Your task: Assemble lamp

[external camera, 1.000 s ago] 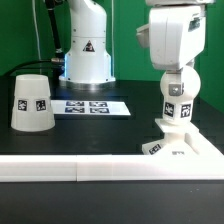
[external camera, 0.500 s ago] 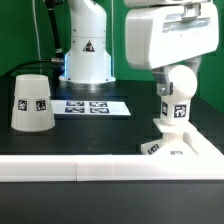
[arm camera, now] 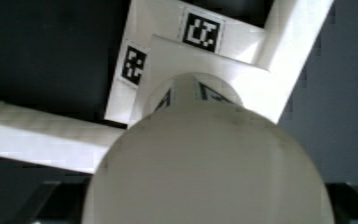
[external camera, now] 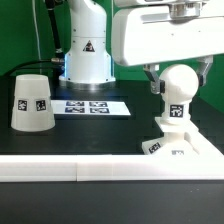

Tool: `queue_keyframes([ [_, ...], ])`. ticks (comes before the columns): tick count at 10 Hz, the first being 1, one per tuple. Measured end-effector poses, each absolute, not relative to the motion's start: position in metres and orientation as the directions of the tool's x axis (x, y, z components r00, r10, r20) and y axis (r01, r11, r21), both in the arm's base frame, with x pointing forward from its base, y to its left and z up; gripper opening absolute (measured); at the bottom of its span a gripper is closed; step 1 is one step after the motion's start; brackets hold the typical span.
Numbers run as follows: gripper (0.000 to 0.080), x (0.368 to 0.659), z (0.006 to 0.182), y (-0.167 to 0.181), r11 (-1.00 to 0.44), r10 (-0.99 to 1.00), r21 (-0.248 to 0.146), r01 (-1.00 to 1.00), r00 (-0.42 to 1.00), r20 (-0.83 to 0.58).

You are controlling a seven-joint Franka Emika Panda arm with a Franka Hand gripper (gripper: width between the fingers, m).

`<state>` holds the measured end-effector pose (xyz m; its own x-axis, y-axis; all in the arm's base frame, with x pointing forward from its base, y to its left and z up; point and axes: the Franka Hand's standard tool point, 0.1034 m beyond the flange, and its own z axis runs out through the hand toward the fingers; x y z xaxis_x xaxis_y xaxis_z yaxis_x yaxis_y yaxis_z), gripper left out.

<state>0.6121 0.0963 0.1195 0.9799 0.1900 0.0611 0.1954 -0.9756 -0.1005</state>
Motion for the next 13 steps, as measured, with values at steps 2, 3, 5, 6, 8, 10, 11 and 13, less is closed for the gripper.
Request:
queue_keyframes([
  [2,0.0579,0.6123,0.1195,0.0957,-0.99,0.093,-0.106,0.098,0.994,0.051],
  [3,0.0579,0.6123,0.1194,0.0953,-0.994,0.028,-0.109,0.033,0.999,0.044],
  [5,0.0579,0.6106,0.119,0.0966,-0.979,-0.173,-0.113,-0.17,0.985,0.016],
  [6,0.0579,0.6074,0.1171,0.0982,-0.949,-0.296,-0.112,-0.296,0.955,-0.016],
  [8,0.0579,0.6066,0.1146,0.0984,-0.88,-0.458,-0.114,-0.461,0.887,-0.052],
  [10,0.0579,0.6065,0.1141,0.0992,-0.787,-0.603,-0.109,-0.608,0.794,-0.079],
  [11,0.0579,0.6063,0.114,0.1005,-0.751,-0.646,-0.098,-0.653,0.758,-0.093],
  [13,0.0579,0.6046,0.1144,0.105,-0.606,-0.78,-0.076,-0.792,0.61,-0.139],
])
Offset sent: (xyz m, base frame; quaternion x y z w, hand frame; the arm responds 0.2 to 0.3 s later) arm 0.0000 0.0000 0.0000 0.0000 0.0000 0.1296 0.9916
